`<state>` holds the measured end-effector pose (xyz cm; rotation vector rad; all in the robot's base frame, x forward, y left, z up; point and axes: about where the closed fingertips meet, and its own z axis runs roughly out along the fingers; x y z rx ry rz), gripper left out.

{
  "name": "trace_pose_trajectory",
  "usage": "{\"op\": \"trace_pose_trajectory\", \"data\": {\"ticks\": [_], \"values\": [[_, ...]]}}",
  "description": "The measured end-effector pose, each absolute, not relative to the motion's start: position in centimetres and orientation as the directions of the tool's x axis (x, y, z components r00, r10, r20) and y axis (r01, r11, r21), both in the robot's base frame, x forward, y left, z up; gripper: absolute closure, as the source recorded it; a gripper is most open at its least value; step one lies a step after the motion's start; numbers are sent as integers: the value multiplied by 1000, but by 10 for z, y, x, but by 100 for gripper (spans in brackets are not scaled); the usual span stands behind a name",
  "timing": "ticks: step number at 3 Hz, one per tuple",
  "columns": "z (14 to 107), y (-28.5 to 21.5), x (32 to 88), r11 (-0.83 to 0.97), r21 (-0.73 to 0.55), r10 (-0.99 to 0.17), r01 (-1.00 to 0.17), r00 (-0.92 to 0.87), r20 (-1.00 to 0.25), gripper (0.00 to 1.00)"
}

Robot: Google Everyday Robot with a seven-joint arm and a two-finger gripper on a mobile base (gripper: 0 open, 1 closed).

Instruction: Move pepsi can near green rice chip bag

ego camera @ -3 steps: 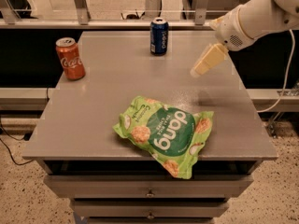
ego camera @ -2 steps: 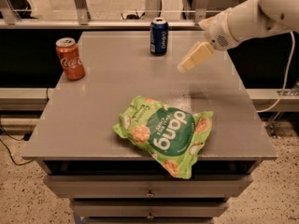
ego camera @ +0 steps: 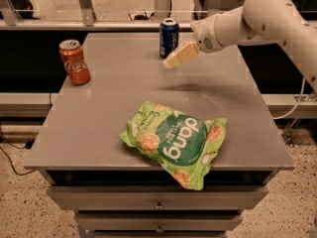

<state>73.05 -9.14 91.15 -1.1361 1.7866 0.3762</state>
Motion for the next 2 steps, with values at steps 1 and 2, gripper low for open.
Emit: {"op": "trace_pose_trajectory", "data": {"ticks": [1,2], "values": [[907,-75,762,564,-197,-467,-802,-113,-877,0],[904,-65,788,605,-187,-416,-774,-107,-903,0]]}}
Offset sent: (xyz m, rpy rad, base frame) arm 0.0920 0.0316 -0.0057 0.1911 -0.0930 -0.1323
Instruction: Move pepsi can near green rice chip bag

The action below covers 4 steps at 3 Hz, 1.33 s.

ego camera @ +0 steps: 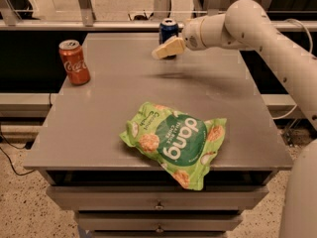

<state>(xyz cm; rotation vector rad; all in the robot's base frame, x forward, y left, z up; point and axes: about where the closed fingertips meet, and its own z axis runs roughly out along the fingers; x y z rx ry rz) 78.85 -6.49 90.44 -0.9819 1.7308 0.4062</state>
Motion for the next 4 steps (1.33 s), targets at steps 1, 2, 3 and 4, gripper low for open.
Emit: {"op": "trace_pose_trajectory", "data": {"ticks": [1,2,3,4], "values": [[900,-58,808,638,-170,-375,-751,-110,-920,0],[895,-54,820,661,-142,-343,-737,-128,-931,17],[893,-52,825,673,-129,-325,-728,-135,-936,40],[893,-57,825,681,-125,-309,-721,-129,-942,64]]}}
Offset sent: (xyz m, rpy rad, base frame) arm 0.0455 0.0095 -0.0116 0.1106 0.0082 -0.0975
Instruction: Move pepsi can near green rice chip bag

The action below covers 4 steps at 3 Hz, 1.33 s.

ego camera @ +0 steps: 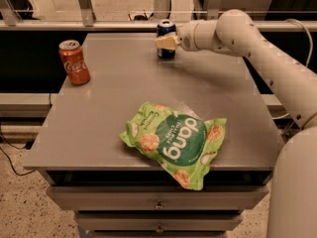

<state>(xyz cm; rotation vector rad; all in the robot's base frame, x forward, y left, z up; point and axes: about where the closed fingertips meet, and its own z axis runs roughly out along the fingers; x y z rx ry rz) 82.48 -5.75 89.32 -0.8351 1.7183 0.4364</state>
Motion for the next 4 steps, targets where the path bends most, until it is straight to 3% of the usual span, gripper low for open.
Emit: {"op": "trace_pose_trajectory", "data": {"ticks": [1,2,4], "values": [[910,-68,812,656,-114,-278,-747,-99,-955,95],[925,-79,783,593,-90,-248,-800,-75,-966,100],[940,-125,697,437,-61,-257,-897,-60,-965,100]]}}
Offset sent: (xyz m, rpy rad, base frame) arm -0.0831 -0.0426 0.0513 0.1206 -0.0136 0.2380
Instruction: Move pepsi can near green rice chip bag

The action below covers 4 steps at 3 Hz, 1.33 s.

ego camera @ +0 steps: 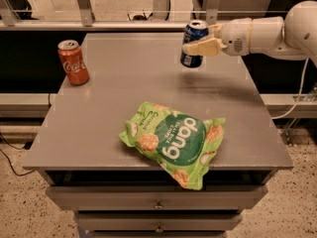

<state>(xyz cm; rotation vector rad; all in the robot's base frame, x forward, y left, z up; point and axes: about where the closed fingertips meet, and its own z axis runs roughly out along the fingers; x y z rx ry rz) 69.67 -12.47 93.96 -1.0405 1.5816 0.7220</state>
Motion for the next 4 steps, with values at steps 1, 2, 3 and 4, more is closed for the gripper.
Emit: {"op": "trace_pose_trajectory", "data": {"ticks": [1,2,3,4], "values": [[939,-153,655,360,-58,-291,-931,-53,-955,100],[935,-177,618,286,-61,-322,-956,-36,-946,100],[925,-193,590,201,-69,-344,-977,-4,-939,100],[913,-203,568,119,-71,-360,-990,23,-933,100]]}}
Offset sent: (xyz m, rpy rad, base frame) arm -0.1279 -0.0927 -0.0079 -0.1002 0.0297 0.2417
